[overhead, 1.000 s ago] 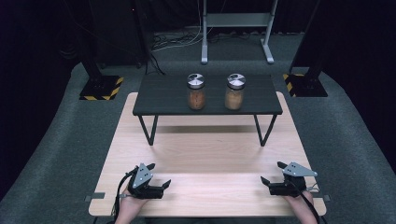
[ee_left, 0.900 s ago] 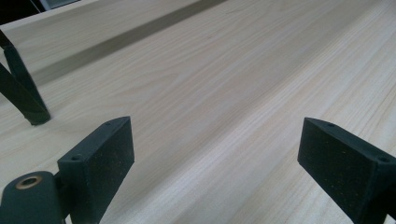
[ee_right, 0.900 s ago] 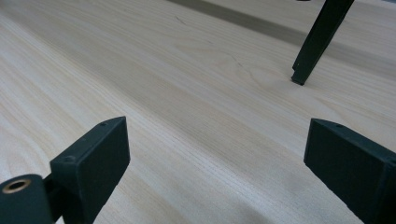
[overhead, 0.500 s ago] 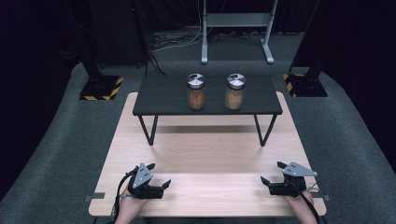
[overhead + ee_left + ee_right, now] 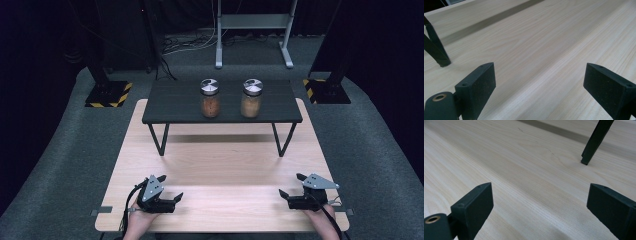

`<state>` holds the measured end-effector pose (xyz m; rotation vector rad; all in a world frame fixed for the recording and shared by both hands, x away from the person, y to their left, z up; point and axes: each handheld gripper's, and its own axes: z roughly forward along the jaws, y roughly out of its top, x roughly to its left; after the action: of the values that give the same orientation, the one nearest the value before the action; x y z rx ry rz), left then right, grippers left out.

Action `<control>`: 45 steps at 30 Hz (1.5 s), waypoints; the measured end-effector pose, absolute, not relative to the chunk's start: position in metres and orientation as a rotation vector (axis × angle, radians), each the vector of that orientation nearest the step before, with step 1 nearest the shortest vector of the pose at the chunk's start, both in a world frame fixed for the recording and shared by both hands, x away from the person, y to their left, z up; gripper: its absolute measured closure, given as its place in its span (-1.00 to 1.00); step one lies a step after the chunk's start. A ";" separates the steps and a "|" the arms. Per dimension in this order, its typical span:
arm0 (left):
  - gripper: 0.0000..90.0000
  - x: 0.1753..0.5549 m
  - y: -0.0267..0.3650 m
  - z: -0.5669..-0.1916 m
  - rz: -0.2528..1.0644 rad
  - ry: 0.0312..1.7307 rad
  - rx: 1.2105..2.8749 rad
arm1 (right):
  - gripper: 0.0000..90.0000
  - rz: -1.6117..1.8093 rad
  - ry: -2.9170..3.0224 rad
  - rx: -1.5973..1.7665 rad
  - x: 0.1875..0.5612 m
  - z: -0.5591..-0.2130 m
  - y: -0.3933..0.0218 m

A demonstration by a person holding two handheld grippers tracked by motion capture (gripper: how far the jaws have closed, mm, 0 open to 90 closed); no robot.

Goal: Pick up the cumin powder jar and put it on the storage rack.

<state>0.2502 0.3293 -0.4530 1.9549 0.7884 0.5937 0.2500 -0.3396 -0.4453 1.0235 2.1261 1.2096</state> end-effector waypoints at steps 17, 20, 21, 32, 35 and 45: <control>-0.78 0.250 0.330 -0.453 0.595 0.786 1.957 | -0.87 1.207 2.129 1.023 0.250 -0.445 -0.340; -0.78 0.251 0.330 -0.453 0.594 0.788 1.957 | -0.87 1.207 2.129 1.022 0.250 -0.445 -0.340; -0.78 0.251 0.330 -0.453 0.594 0.788 1.958 | -0.87 1.207 2.131 1.023 0.251 -0.445 -0.340; -0.78 0.251 0.329 -0.453 0.592 0.788 1.958 | -0.87 1.205 2.135 1.024 0.251 -0.445 -0.340; -0.78 0.251 0.329 -0.453 0.592 0.788 1.959 | -0.87 1.205 2.137 1.024 0.252 -0.445 -0.340; -0.78 0.252 0.327 -0.452 0.590 0.798 1.971 | -0.91 1.185 2.149 1.025 0.254 -0.446 -0.338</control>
<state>0.2518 0.3274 -0.4521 1.9705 0.7980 0.5903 0.2542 -0.3376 -0.4461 1.0249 2.1491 1.1849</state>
